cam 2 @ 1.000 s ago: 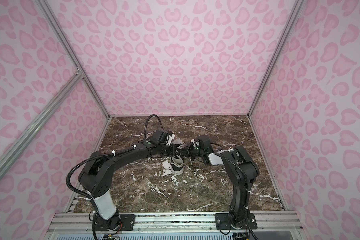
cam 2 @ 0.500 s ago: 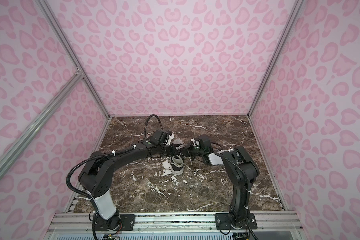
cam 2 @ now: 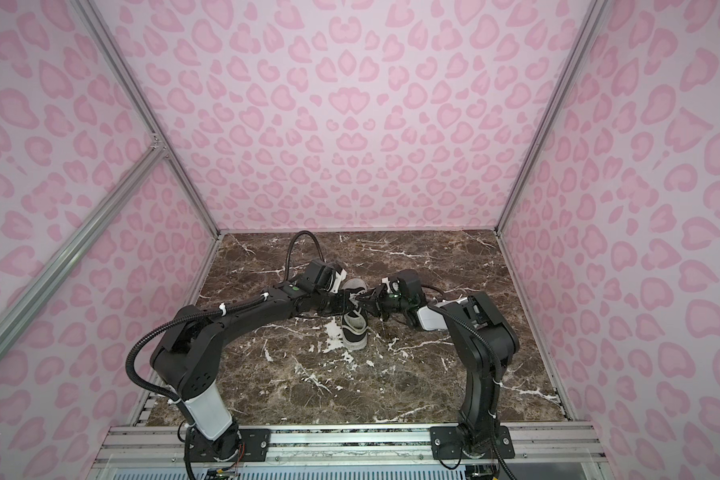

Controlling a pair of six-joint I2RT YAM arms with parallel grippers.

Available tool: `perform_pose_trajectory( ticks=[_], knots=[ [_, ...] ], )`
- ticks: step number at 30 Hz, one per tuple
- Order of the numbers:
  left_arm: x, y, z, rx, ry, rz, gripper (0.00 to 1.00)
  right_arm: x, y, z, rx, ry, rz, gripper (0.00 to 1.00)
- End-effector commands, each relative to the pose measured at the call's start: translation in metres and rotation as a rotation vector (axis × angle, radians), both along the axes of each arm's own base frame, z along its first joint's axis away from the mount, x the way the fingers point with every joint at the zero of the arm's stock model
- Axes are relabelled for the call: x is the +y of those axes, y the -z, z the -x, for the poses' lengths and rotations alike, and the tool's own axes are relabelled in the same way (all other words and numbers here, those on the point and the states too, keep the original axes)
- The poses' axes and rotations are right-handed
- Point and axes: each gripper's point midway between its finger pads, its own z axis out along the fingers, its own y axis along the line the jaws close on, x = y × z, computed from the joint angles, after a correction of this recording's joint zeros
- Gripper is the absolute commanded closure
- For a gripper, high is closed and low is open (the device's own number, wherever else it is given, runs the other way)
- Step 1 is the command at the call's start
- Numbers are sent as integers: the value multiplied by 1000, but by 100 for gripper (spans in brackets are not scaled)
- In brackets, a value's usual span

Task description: Tie the shoes

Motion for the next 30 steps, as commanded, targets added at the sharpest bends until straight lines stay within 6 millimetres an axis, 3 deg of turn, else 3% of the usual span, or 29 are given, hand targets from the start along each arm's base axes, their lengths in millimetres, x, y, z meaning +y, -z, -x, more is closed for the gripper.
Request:
perform_pose_trajectory(
  ticks=[1,7,11,17,21,25,30],
  knots=[
    [6,-3,3,-9,2,-14,96,-7,-1,-2,-23,12,6,70],
    [13,-19,9,-24,-1,-20,96,-27,-1,0,-33,27,57,67],
    [18,-50,10,-64,-13,-2,96,-49,-4,5,-114,-6,203,62],
    [17,-105,0,-131,-13,52,96,-69,-31,12,-453,-139,545,59],
    [6,-137,-14,-171,1,99,96,-62,-64,15,-754,-211,673,53],
    [-3,-152,-25,-187,7,135,96,-49,-92,24,-970,-225,683,41],
    [-13,-164,-32,-191,11,183,97,-31,-96,22,-1035,-288,673,40]
  ],
)
